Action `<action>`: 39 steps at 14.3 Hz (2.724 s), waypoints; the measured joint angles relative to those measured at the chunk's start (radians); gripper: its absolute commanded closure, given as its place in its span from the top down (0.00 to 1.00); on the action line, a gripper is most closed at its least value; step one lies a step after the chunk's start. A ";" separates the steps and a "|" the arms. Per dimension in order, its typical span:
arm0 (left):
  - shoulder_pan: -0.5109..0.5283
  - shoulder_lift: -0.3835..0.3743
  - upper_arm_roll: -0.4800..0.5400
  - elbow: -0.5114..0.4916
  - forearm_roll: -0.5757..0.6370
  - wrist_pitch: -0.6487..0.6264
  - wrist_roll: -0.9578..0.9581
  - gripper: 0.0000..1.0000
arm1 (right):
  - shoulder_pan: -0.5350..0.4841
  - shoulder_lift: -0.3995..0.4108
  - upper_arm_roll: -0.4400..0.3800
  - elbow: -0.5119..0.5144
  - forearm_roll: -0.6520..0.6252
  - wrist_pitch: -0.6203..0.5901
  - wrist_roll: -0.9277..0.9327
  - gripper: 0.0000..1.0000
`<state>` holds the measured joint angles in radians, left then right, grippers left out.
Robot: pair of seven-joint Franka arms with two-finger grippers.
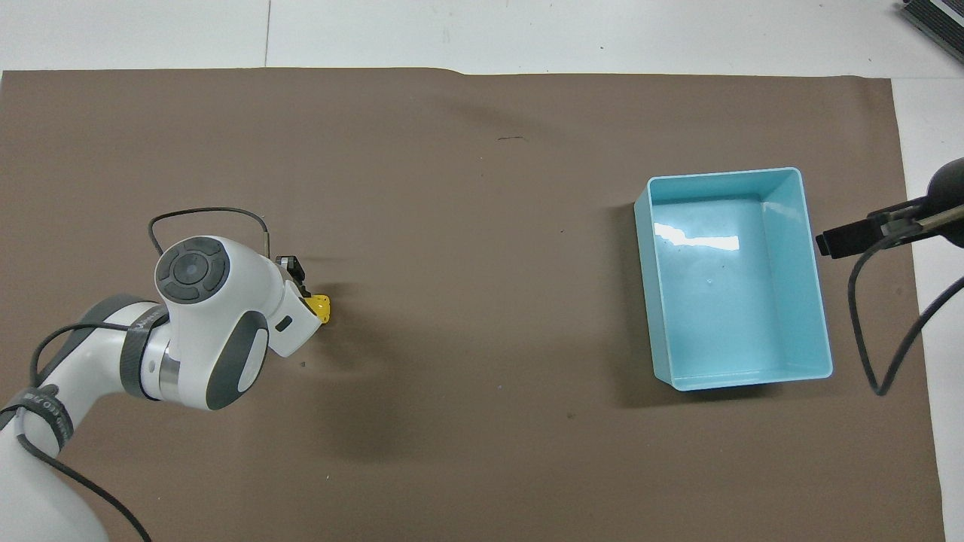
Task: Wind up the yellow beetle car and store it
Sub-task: 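Release the car with the left gripper while the right gripper moves toward it, then lower the right gripper to the yellow car beside the blue box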
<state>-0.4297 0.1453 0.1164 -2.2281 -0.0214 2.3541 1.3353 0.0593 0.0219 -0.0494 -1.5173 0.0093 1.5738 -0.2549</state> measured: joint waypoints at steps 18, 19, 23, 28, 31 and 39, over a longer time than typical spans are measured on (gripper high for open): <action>0.240 -0.076 0.034 0.375 0.010 -0.365 -0.673 1.00 | 0.092 -0.003 0.028 -0.007 0.077 0.000 -0.021 1.00; 0.244 -0.082 0.034 0.395 0.029 -0.378 -0.771 1.00 | 0.106 -0.003 0.031 -0.010 0.077 0.000 -0.061 1.00; 0.244 -0.083 0.028 0.465 0.050 -0.417 -1.159 1.00 | 0.139 -0.023 0.036 -0.045 0.077 0.000 -0.223 1.00; 0.244 -0.085 0.020 0.562 0.035 -0.549 -1.344 1.00 | 0.194 -0.045 0.038 -0.119 0.077 0.038 -0.471 1.00; 0.244 -0.087 0.010 0.633 0.028 -0.674 -1.359 1.00 | 0.228 -0.044 0.038 -0.200 0.076 0.129 -0.617 1.00; 0.244 -0.095 0.021 0.668 -0.051 -0.745 -1.369 1.00 | 0.310 0.035 0.039 -0.331 0.020 0.321 -0.819 1.00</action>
<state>-0.1853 0.0506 0.1372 -1.5604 -0.0723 1.6094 -0.0337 0.3690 0.0566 -0.0105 -1.8479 0.0297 1.8948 -1.0735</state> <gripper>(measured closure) 0.000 0.000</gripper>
